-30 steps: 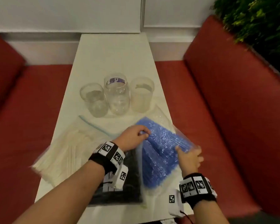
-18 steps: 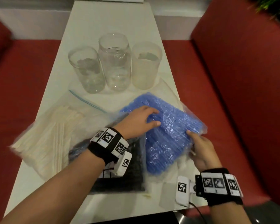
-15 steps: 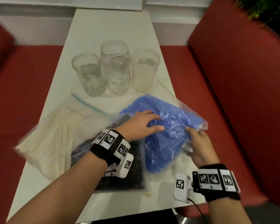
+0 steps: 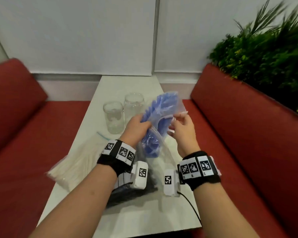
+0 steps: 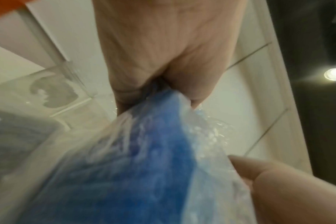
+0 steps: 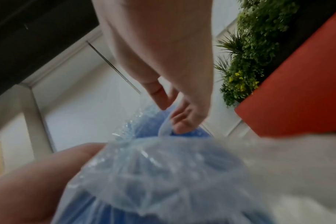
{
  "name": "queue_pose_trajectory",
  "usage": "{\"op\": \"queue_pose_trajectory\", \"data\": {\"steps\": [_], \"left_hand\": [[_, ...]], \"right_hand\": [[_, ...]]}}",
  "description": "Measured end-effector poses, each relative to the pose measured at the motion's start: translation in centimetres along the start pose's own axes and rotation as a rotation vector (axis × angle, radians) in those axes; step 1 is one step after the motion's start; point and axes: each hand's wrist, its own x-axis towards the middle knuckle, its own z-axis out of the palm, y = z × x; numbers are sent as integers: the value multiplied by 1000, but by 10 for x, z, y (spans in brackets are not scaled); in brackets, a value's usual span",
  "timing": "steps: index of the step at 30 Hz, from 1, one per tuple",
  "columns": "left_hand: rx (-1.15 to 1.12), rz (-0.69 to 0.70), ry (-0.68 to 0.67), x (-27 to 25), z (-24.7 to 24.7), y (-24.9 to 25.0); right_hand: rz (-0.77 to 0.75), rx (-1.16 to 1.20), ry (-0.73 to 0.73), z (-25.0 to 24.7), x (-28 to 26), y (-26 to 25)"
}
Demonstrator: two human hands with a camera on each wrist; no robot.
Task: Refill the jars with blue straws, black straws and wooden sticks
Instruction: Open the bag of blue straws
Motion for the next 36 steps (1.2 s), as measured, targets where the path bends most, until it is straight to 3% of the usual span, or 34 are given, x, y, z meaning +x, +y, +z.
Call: {"op": "queue_pose_trajectory", "data": {"steps": [1,4,6,9,13,15,17,19,22,24,27,29,31,36], "left_hand": [[-81,-16,-21,-2,-4,-1],[-280,-1,-167,-11,-10,-3],[-263,26,-198,-15,-16,-6],[-58,67,-151,-15,-28,1],[174,299,44,-22,-41,26],[148,379,-66,-28,-44,37],[51,349,-353,-33,-44,45],[-13,279,-506,-32,-44,51],[109,248,-366,-26,-48,61],[116,267,-216,-20,-49,69],[-176,203,-114,-10,-51,80],[-239,200,-137,-8,-52,88],[-243,185,-162,-9,-50,95],[-513,4,-282,-21,-42,105]], "right_hand": [[35,-23,-2,3,-4,2],[135,30,-202,18,-18,7],[140,10,-202,26,-23,6],[124,79,-204,36,-24,-6],[102,132,-107,46,-13,-38],[101,224,-77,49,-7,-60],[98,299,-138,52,-6,-85],[115,340,-263,53,-8,-105],[173,333,-442,47,-17,-119],[115,246,-484,40,-22,-117],[-142,-15,-483,29,-33,-104],[-350,-277,-483,25,-38,-94],[-455,-401,-509,30,-42,-88],[-572,-419,-411,49,-43,-84]]}}
